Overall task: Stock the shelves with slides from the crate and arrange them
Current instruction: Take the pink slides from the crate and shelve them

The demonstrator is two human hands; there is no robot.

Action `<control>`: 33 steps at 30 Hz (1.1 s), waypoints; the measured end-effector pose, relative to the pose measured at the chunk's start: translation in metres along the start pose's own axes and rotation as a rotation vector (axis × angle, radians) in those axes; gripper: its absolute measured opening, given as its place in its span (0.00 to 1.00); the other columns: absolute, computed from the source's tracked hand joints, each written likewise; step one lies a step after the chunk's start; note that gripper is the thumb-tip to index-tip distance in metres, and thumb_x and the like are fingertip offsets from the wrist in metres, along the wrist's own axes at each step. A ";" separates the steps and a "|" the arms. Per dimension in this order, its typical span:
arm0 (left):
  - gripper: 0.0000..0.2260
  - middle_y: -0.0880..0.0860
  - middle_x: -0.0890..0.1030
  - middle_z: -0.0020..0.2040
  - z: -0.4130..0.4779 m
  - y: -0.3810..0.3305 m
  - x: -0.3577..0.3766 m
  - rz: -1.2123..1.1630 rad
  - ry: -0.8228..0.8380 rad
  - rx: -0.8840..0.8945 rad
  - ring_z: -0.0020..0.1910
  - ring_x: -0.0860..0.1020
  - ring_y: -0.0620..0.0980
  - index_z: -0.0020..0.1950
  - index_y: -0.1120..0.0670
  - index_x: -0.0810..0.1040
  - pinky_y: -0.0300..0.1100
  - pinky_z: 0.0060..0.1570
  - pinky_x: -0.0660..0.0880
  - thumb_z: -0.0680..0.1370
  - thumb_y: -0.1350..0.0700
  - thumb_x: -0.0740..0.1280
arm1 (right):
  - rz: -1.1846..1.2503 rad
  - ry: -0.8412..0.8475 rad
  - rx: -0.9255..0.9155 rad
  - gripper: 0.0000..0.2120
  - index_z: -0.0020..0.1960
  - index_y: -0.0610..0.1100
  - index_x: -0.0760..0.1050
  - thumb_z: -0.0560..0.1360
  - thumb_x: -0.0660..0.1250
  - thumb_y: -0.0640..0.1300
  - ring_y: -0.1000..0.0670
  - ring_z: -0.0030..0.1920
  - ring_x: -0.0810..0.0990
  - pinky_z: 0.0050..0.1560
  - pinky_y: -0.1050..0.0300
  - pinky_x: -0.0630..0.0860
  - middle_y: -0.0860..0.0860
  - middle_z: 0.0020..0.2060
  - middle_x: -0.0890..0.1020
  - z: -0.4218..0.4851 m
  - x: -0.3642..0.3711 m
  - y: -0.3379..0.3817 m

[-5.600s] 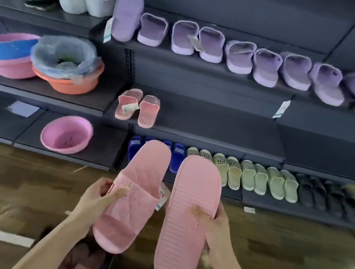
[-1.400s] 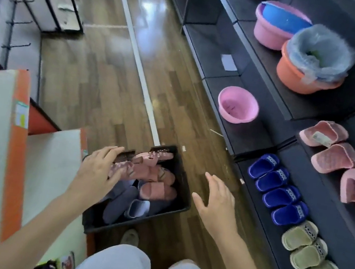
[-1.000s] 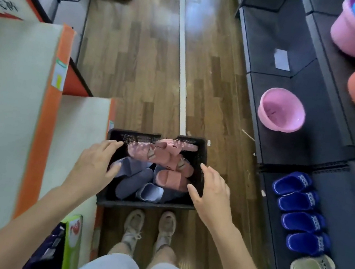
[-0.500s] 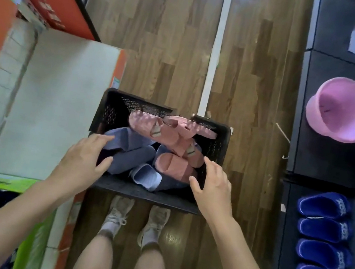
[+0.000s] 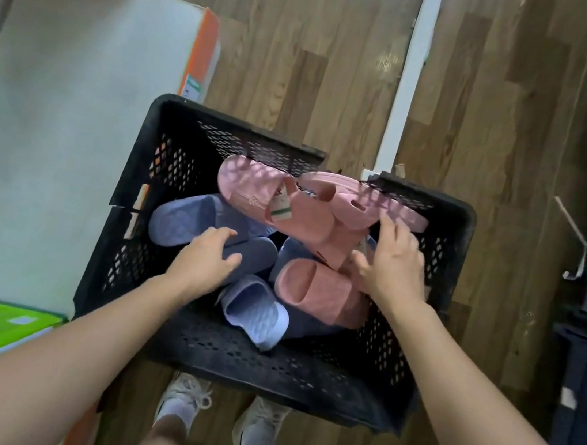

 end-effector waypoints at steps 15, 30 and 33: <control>0.21 0.54 0.76 0.54 0.108 0.018 0.078 -1.030 -0.044 -0.408 0.51 0.74 0.52 0.62 0.59 0.72 0.45 0.47 0.72 0.78 0.45 0.62 | -0.098 -0.328 0.103 0.35 0.70 0.43 0.63 0.68 0.72 0.55 0.37 0.64 0.65 0.62 0.43 0.62 0.35 0.65 0.64 0.060 0.053 -0.008; 0.03 0.55 0.81 0.36 0.121 0.017 0.057 -1.564 -0.095 -0.513 0.33 0.79 0.51 0.47 0.56 0.74 0.44 0.31 0.79 0.75 0.60 0.66 | 0.132 -0.251 0.158 0.40 0.76 0.47 0.52 0.71 0.69 0.53 0.41 0.68 0.62 0.66 0.47 0.59 0.42 0.72 0.58 0.054 0.075 -0.002; 0.07 0.55 0.78 0.39 0.100 0.039 0.045 -1.383 -0.243 -0.530 0.34 0.77 0.50 0.51 0.60 0.74 0.40 0.31 0.77 0.74 0.62 0.66 | 0.151 -0.233 0.140 0.38 0.75 0.46 0.53 0.72 0.69 0.52 0.41 0.68 0.62 0.67 0.48 0.58 0.42 0.72 0.58 0.048 0.075 -0.003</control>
Point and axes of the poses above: each hand's wrist, its own z-axis towards the middle knuckle, its own x-axis out of the palm, y = z × x, the point moved 3 cm from there along z, towards the middle knuckle
